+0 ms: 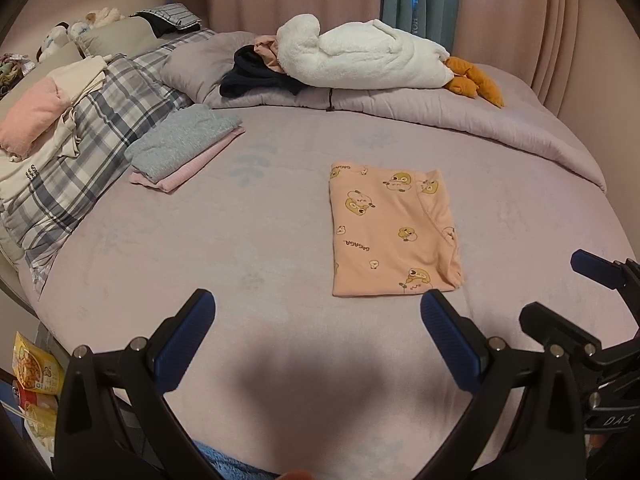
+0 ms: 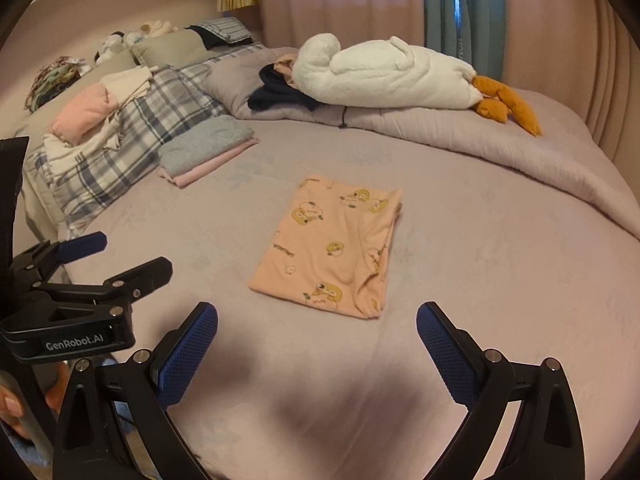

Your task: Fold small clothes

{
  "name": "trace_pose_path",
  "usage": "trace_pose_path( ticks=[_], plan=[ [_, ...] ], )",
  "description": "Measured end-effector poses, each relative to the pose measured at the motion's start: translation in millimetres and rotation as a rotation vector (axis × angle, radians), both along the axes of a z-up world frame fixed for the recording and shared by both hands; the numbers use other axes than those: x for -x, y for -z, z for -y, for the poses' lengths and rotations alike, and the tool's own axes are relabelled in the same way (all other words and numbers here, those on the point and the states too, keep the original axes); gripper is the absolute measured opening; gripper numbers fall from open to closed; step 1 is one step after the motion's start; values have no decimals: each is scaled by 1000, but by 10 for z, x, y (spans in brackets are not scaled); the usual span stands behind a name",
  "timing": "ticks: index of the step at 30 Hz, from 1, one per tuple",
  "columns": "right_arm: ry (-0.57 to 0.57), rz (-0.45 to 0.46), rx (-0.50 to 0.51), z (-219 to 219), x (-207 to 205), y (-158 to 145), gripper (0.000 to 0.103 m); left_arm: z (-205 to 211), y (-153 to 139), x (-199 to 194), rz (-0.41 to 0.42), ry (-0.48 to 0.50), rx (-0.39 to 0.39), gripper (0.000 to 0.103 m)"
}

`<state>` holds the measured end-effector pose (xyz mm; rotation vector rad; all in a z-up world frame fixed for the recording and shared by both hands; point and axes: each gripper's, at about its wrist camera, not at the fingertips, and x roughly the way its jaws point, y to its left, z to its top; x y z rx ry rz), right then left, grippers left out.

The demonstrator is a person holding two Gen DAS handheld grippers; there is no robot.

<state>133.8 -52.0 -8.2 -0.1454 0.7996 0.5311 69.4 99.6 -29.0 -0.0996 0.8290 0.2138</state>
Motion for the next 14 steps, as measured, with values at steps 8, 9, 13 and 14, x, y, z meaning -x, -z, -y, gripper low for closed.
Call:
trace_pose_path(
  ticks=[8,9,13,14],
  plan=[
    [-13,-8,9,-56,-27,15,99,9,-17,-10,-3,-17,-12,103],
    [-12,-10,10,-60,-31,18,99,7,-9,-12,-6,-17,-8,103],
    [-7,-26,12,-70,-50,53,99,-15,5,-25,-9,-28,-12,103],
    [-7,-29,11,-71,-51,56,99,-21,9,-34,-14,-28,-8,103]
  ],
)
